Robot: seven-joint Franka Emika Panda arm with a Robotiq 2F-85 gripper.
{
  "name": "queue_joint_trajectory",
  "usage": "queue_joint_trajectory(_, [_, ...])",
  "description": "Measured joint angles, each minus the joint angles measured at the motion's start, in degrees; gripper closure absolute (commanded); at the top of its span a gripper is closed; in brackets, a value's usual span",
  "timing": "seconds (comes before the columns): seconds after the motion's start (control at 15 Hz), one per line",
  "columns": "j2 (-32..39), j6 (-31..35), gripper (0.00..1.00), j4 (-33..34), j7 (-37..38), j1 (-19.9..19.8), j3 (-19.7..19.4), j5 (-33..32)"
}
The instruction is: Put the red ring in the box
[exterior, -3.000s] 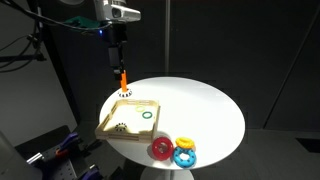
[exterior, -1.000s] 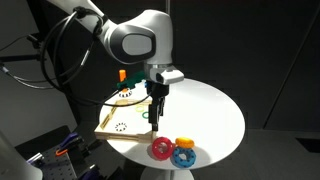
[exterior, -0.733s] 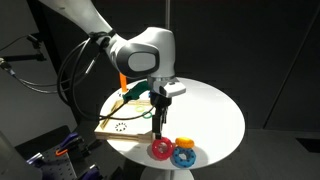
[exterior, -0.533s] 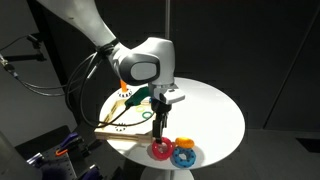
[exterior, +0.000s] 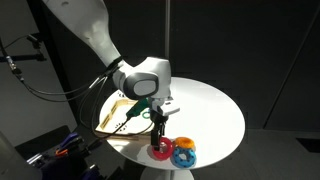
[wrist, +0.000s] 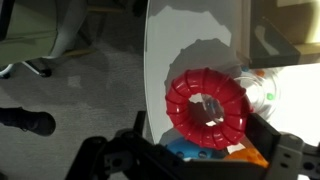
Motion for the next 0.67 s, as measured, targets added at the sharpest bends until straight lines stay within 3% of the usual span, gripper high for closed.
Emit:
queue_joint_trajectory(0.53, [6.72,2.15,0.0,4.73,1.32,4.2,-2.33,0.03])
queue_joint_trajectory(0.6, [7.13,2.18,0.04,5.19,1.5,4.65,-2.69,0.03])
queue_joint_trajectory(0.67, [7.5,2.18,0.18,5.57,1.76,5.13,-3.12,0.03])
